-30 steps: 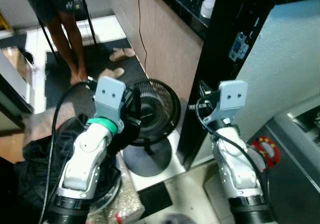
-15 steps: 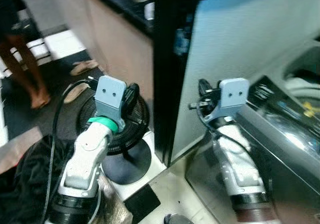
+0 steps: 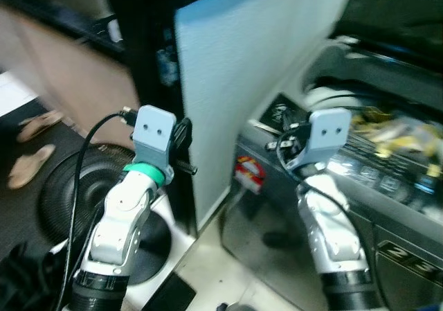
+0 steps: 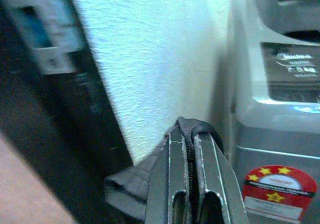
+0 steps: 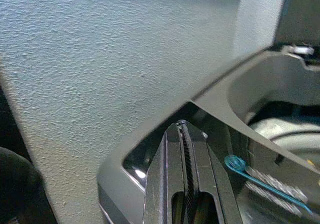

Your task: Clothes washing

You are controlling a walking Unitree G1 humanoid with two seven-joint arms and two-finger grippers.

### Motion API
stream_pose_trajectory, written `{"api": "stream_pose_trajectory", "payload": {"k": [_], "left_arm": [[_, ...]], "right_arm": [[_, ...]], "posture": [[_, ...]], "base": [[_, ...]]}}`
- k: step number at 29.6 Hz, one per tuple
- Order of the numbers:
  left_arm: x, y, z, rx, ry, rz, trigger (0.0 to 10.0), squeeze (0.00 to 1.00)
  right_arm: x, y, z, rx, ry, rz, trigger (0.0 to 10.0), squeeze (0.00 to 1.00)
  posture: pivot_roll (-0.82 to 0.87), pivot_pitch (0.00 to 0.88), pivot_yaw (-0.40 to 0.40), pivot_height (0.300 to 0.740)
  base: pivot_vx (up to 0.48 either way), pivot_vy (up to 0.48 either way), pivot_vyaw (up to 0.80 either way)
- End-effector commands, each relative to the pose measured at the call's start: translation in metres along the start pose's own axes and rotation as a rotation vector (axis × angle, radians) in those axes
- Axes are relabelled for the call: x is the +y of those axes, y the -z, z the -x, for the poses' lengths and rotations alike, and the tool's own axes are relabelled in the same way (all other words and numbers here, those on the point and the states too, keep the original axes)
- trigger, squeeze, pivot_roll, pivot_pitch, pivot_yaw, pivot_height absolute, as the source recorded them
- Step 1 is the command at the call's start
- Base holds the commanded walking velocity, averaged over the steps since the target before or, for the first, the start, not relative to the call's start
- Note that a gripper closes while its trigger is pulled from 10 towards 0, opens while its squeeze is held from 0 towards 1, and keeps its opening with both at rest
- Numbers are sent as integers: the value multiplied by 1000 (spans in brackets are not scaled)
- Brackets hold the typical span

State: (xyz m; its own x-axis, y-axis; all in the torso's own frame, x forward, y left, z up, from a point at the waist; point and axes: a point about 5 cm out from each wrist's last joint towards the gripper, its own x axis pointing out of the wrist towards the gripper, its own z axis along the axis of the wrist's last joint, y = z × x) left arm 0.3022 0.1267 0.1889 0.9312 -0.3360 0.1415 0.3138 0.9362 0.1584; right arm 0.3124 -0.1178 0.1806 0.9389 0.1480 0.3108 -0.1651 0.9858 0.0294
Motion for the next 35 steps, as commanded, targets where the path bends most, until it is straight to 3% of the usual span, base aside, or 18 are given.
{"api": "stream_pose_trajectory", "payload": {"k": [1, 6, 13, 15, 17, 19, 20, 22, 24, 25, 26, 28, 29, 31, 33, 34, 35], "left_arm": [[-2, -1, 0, -4, 9, 3, 10000, 0], [-1, -3, -1, -12, 10, -2, 10000, 0], [3, -29, -5, -122, -1, -49, 10000, 0], [4, -33, -6, -135, -4, -50, 10000, 0], [9, -58, -11, -224, -24, -86, 10000, 0], [12, -75, -14, -290, -40, -117, 10000, 0], [17, -91, -15, -354, -62, -202, 10000, 0], [17, -91, -15, -354, -62, -202, 10000, 0], [23, -114, -16, -450, -100, -366, 10000, 0], [23, -114, -16, -450, -100, -366, 10000, 0], [28, -126, -16, -509, -125, -501, 10000, 0], [28, -126, -16, -509, -125, -501, 10000, 0], [33, -134, -16, -548, -155, -581, 10000, 0], [39, -142, -17, -570, -189, -607, 10000, 0], [39, -142, -17, -570, -189, -607, 10000, 0], [43, -147, -19, -574, -217, -550, 10000, 0], [43, -147, -19, -574, -217, -550, 10000, 0]], "right_arm": [[-1, -2, 0, -13, 5, -9, 10000, 0], [0, -11, -2, -60, 12, -37, 10000, 0], [9, -75, -17, -305, -24, -134, 10000, 0], [11, -82, -18, -334, -30, -145, 10000, 0], [15, -112, -25, -439, -53, -166, 10000, 0], [17, -127, -28, -490, -67, -171, 10000, 0], [18, -131, -29, -502, -71, -173, 10000, 0], [18, -131, -29, -502, -71, -173, 10000, 0], [17, -133, -30, -510, -74, -176, 10000, 0], [17, -133, -30, -510, -74, -176, 10000, 0], [18, -134, -30, -512, -75, -178, 10000, 0], [18, -134, -30, -512, -75, -178, 10000, 0], [18, -134, -30, -512, -76, -181, 10000, 0], [20, -134, -30, -510, -84, -167, 10000, 0], [20, -134, -30, -510, -84, -167, 10000, 0], [21, -132, -30, -498, -91, -156, 10000, 0], [21, -132, -30, -498, -91, -156, 10000, 0]], "posture": [[-39, 0, 68, 740], [-38, 0, 71, 740], [-35, 0, 77, 740], [-36, 0, 78, 740], [-35, 0, 76, 740], [-33, 0, 76, 740], [-28, 0, 72, 740], [-28, 0, 72, 740], [-22, 0, 70, 740], [-22, 0, 70, 740], [-26, 0, 73, 740], [-26, 0, 73, 740], [-26, 0, 73, 740], [-31, 0, 75, 740], [-31, 0, 75, 740], [-31, 0, 73, 740], [-31, 0, 73, 740]], "base": [[0, 0, -800], [0, 0, -800], [0, 0, -800], [0, 0, -800], [0, 0, -800], [0, 0, -800], [0, 0, -800], [0, 0, -800], [0, 0, -800], [0, 0, -800], [0, 0, -800], [0, 0, -800], [0, 0, -800], [0, 0, -800], [0, 0, -800], [0, 0, -800], [0, 0, -800]]}}
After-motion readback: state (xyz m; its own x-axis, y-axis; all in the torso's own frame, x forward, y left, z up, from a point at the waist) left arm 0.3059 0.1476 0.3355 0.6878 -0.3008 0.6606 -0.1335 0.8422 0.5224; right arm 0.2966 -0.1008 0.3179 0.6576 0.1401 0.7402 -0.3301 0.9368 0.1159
